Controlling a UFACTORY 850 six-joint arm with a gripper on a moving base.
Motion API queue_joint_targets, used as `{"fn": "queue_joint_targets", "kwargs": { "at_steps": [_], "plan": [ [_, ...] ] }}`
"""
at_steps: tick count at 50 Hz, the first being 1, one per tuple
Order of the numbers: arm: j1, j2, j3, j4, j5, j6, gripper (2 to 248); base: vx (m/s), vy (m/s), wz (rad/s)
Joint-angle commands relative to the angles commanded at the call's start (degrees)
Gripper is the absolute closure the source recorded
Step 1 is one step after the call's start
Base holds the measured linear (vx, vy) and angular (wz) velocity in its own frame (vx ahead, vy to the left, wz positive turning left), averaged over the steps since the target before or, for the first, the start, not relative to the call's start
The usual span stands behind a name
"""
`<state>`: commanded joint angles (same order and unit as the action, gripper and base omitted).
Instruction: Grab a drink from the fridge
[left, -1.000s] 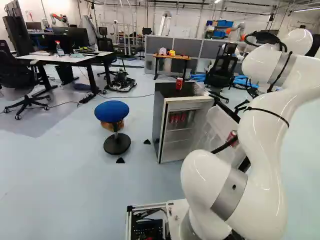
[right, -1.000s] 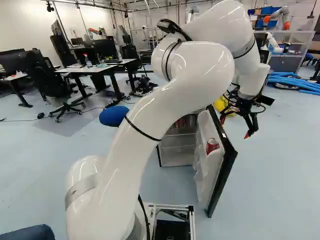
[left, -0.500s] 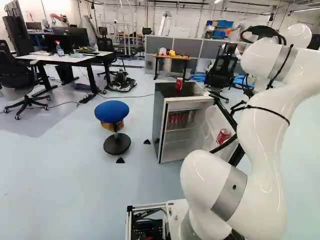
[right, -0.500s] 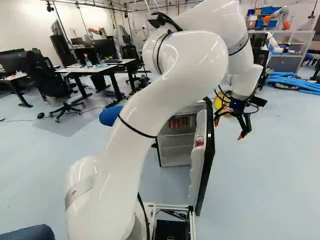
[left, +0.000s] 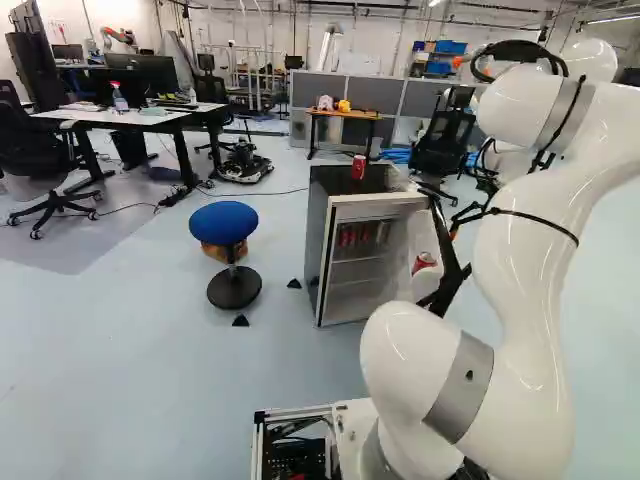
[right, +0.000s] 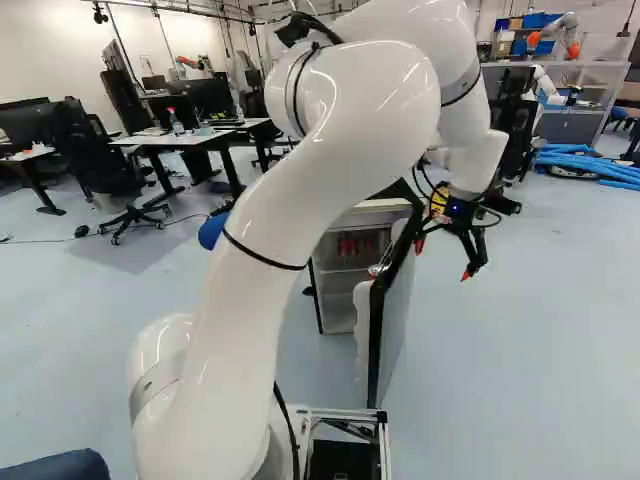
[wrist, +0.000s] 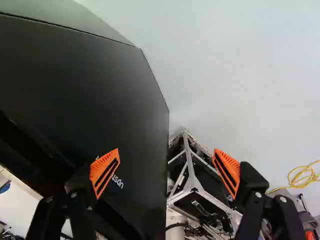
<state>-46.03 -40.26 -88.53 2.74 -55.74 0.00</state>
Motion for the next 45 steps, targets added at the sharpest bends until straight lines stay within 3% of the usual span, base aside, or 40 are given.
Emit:
{"fn": "queue_joint_targets", "kwargs": {
  "at_steps": [45],
  "plan": [
    [4.67,5.58,9.56,0.0,0.0,0.0,3,0.0,0.0,0.0]
  ]
}}
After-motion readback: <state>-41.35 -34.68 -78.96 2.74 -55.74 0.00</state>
